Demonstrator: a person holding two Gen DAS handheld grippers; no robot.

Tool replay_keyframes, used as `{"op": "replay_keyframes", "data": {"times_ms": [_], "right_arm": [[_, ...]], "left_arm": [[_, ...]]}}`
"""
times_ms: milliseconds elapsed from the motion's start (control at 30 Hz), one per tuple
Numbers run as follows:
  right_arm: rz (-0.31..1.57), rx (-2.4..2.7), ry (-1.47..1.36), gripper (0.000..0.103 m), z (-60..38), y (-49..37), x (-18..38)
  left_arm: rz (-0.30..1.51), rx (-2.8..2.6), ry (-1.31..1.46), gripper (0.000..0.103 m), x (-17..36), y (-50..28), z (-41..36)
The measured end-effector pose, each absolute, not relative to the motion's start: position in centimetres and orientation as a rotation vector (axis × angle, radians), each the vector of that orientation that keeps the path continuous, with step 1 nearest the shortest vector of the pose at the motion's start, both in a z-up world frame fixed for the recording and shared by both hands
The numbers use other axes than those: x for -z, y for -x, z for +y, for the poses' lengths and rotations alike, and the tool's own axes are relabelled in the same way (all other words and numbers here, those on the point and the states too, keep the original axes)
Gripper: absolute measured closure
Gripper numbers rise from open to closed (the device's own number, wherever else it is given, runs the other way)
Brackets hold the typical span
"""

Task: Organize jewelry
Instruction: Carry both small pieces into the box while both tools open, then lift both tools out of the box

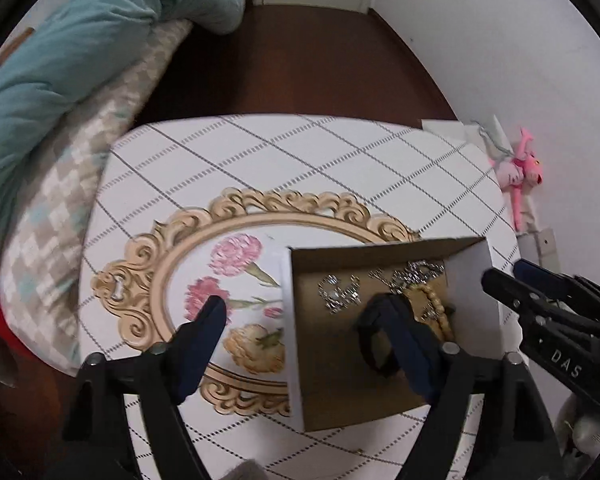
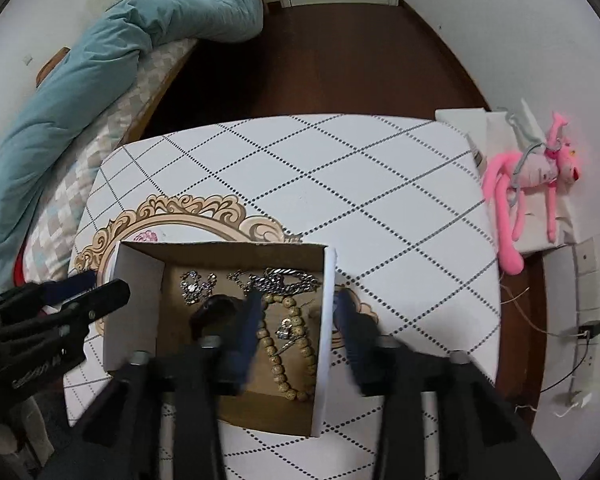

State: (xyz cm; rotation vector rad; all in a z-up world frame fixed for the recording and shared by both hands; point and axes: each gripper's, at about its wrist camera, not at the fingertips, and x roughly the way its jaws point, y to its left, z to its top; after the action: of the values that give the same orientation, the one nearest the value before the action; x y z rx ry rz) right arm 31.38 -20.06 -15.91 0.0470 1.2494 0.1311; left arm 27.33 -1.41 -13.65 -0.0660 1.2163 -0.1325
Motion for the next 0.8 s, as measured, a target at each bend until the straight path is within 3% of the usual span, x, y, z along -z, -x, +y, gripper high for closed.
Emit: {"op": "replay_keyframes", "data": {"times_ms": [67, 133, 167, 433, 800], "right_arm": [[1.24, -0.101, 0.0, 0.042, -19.7, -31.1, 15.8], [1.245, -0.063, 0.053, 0.009, -19.4, -30.8, 15.9], [1.243, -0.048, 0.07, 0.004, -19.3, -30.6, 16.0], [1.224, 0.004, 0.072, 0.0, -19.9, -29.0, 16.1], [1.125, 0.01, 0.011, 0.0, -20.3, -24.1, 12.0]], "left_arm": [[1.198, 0.106, 0.036, 0.023, 13.4, -27.3, -1.4], [1.184, 0.086, 0.017, 0.005, 13.3, -27.2, -1.3], [1.175, 0.077, 0.009, 0.0, 13.3, -27.0, -1.3], [1.143, 0.041, -0.021, 0.0, 13.4, -25.4, -1.4], [1.091, 0.034, -0.024, 0.0, 10.9, -21.4, -1.2]]}}
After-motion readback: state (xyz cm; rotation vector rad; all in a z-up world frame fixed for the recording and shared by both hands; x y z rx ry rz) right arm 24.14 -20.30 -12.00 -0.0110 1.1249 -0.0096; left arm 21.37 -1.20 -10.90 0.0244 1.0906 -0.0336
